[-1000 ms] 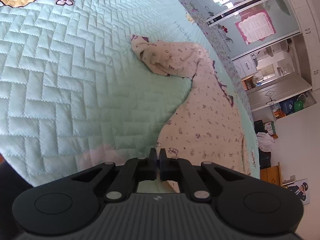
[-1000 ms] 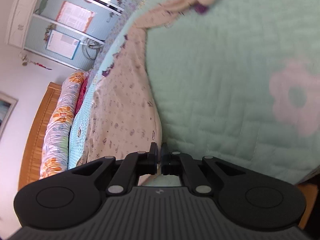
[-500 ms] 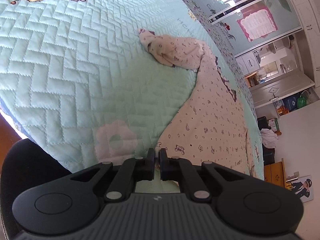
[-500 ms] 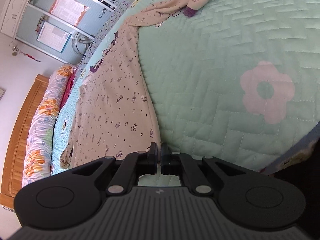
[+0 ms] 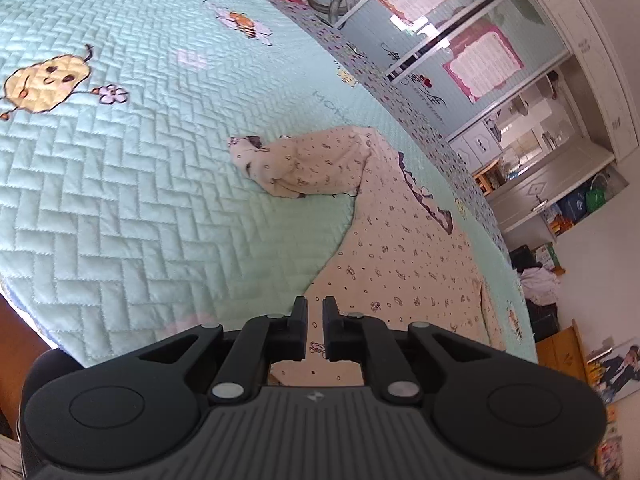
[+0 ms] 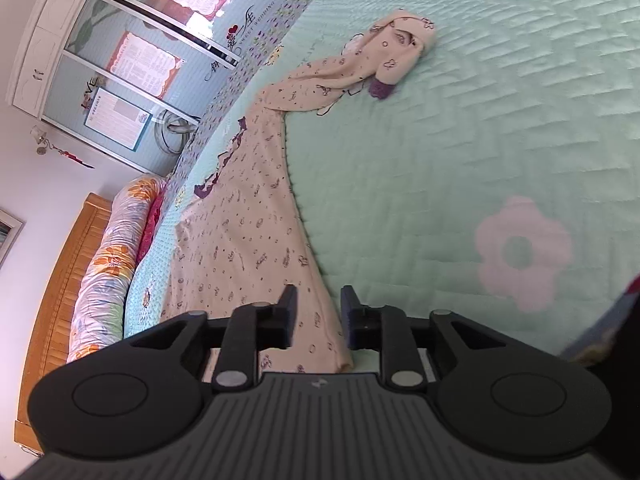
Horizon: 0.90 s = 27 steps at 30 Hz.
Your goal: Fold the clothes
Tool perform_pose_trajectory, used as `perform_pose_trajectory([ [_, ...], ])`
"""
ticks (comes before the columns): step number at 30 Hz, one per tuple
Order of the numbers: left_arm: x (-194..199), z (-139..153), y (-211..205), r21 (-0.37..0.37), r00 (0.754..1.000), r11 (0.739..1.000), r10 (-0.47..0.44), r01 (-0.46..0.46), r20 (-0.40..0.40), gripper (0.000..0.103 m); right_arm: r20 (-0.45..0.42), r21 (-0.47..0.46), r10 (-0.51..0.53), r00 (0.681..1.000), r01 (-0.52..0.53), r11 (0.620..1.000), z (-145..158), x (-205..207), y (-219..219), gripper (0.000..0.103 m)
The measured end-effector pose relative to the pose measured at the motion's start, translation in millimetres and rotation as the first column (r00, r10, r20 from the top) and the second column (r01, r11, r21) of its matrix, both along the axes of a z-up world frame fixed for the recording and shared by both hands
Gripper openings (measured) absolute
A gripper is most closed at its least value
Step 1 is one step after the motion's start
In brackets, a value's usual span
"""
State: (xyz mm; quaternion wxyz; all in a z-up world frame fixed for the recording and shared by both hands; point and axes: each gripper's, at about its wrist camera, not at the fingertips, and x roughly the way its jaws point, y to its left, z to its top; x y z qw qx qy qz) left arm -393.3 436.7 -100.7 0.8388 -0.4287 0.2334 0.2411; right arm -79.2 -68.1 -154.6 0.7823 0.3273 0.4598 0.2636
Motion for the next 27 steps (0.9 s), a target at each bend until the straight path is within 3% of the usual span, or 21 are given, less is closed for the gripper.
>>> perform_pose_trajectory([
  [2,11,2,-8,0.047,0.999,0.999,-0.010,0.012,-0.042,0.039,-0.007,0.000,-0.020,1.000,0.020,1.000,-3,6,1,0.037],
  [6,19,-3,-18,0.052,0.998,0.998,-0.026,0.029,-0.065,0.040,-0.007,0.016,-0.145,0.989,0.146,0.989,-6,28,-20,0.040],
  [10,24,-9,-23,0.037,0.995,0.999,-0.032,0.035,-0.090,0.041,-0.048,0.073,-0.330,0.943,0.333,0.940,-13,71,-65,0.053],
  [12,27,-11,-26,0.029,0.994,0.999,-0.034,0.038,-0.105,0.042,-0.098,0.117,-0.384,0.918,0.394,0.912,-23,95,-78,0.053],
  [15,35,-12,-33,0.029,0.990,0.998,-0.045,0.049,-0.133,0.042,-0.139,0.156,-0.402,0.905,0.420,0.894,-31,126,-76,0.054],
  [18,42,-9,-39,0.038,0.986,0.997,-0.054,0.061,-0.160,0.042,-0.106,0.127,-0.380,0.919,0.392,0.911,-33,155,-55,0.055],
  [19,45,-7,-41,0.042,0.984,0.997,-0.055,0.063,-0.167,0.042,-0.084,0.100,-0.369,0.926,0.376,0.921,-32,164,-47,0.046],
  [20,46,-5,-42,0.050,0.983,0.997,-0.057,0.067,-0.173,0.042,-0.042,0.030,-0.343,0.939,0.344,0.939,-27,172,-40,0.013],
  [21,47,-2,-43,0.061,0.982,0.996,-0.059,0.071,-0.177,0.043,0.002,-0.053,-0.309,0.951,0.308,0.950,-19,179,-32,0.005],
  [22,48,0,-44,0.071,0.981,0.995,-0.059,0.073,-0.184,0.044,0.043,-0.136,-0.270,0.962,0.274,0.952,-12,186,-24,0.004],
  [23,48,2,-44,0.082,0.980,0.994,-0.058,0.075,-0.192,0.045,0.162,-0.235,-0.243,0.956,0.276,0.932,5,186,-19,0.004],
  [25,50,2,-43,0.084,0.978,0.994,-0.051,0.069,-0.203,0.045,0.416,-0.419,-0.143,0.898,0.329,0.847,44,180,-9,0.004],
  [27,53,0,-42,0.080,0.976,0.995,-0.049,0.067,-0.210,0.045,0.573,-0.529,-0.040,0.819,0.406,0.746,70,171,-4,0.013],
])
